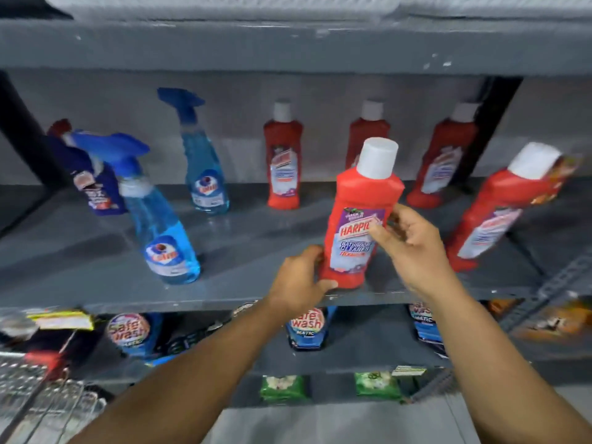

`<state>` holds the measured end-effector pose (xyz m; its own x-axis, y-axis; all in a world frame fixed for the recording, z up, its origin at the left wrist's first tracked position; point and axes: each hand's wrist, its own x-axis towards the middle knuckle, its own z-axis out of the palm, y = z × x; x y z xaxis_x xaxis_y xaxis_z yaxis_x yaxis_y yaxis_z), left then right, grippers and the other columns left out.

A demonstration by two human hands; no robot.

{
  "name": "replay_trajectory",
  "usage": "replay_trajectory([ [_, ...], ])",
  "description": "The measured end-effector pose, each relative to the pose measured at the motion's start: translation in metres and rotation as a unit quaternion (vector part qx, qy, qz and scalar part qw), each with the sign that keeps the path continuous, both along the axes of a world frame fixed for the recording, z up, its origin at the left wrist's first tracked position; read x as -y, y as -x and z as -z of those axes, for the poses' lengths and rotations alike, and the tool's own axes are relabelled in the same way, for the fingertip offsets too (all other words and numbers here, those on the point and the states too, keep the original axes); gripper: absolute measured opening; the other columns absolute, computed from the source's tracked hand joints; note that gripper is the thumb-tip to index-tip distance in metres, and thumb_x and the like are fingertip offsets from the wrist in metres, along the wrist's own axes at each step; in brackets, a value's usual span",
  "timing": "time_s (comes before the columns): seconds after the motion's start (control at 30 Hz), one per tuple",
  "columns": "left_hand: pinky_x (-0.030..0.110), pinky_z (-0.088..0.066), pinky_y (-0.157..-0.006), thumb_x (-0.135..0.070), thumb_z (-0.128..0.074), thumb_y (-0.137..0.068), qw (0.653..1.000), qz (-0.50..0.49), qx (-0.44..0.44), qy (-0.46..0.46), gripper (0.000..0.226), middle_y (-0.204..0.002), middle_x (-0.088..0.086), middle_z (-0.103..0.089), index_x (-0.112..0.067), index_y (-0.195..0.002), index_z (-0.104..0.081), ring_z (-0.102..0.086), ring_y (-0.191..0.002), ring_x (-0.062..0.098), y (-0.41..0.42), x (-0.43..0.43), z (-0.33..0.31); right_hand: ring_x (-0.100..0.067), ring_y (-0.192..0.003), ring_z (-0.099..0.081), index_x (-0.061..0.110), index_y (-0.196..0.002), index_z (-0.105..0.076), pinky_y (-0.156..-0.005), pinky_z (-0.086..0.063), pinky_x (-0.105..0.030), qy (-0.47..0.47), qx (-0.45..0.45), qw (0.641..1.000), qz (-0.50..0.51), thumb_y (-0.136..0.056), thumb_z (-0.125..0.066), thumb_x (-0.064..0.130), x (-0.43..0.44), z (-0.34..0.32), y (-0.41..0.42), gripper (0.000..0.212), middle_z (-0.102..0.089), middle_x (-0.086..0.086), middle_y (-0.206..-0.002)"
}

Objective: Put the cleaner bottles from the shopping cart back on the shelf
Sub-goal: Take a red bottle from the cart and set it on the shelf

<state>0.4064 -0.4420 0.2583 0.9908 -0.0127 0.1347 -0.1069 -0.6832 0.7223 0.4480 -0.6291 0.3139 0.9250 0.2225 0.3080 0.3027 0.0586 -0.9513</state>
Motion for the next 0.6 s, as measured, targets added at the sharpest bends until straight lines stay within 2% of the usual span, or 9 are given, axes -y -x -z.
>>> replay_trajectory([
  [0.1, 0.042, -0.053, -0.094, -0.022, -0.080, -0.071, 0.999, 0.013, -0.033, 0.000, 0.054, -0.121, 0.008, -0.070, -0.010, -0.118, -0.055, -0.067, -0.108, 0.026, -0.032, 0.030, 0.010, -0.009, -0.098, -0.066, 0.023, -0.112, -0.064, -0.084, -0.053, -0.025, 0.005, -0.020, 1.000, -0.005, -0.084, -0.064, 0.008, 0.024, 0.008, -0.026, 0.032, -0.074, 0.011, -0.102],
  [0.23, 0.045, -0.054, -0.095, -0.025, -0.080, -0.072, 0.999, 0.003, -0.052, -0.002, 0.057, -0.123, 0.009, -0.069, -0.014, -0.119, -0.050, -0.067, -0.109, 0.027, -0.056, 0.054, 0.020, -0.013, -0.107, -0.066, 0.032, -0.113, -0.064, -0.084, -0.054, -0.025, 0.032, -0.028, 0.999, -0.019, -0.081, -0.069, 0.021, 0.046, 0.010, -0.049, 0.034, -0.072, 0.009, -0.111],
  [0.37, 0.046, -0.054, -0.097, -0.028, -0.078, -0.075, 0.998, 0.001, -0.062, 0.010, 0.060, -0.128, 0.007, -0.066, -0.018, -0.124, -0.046, -0.066, -0.112, 0.026, -0.068, 0.063, 0.023, -0.014, -0.111, -0.064, 0.029, -0.117, -0.062, -0.085, -0.054, -0.026, 0.037, -0.032, 0.998, -0.026, -0.075, -0.073, 0.034, 0.057, 0.012, -0.058, 0.044, -0.071, 0.006, -0.116],
  [0.6, 0.048, -0.052, -0.099, -0.028, -0.071, -0.082, 0.998, 0.008, -0.064, -0.005, 0.055, -0.132, 0.008, -0.063, -0.020, -0.128, -0.042, -0.062, -0.116, 0.029, -0.068, 0.069, 0.024, -0.012, -0.110, -0.064, 0.032, -0.117, -0.062, -0.081, -0.053, -0.020, 0.031, -0.033, 0.999, -0.020, -0.074, -0.073, 0.040, 0.061, 0.016, -0.059, 0.045, -0.070, 0.009, -0.116],
])
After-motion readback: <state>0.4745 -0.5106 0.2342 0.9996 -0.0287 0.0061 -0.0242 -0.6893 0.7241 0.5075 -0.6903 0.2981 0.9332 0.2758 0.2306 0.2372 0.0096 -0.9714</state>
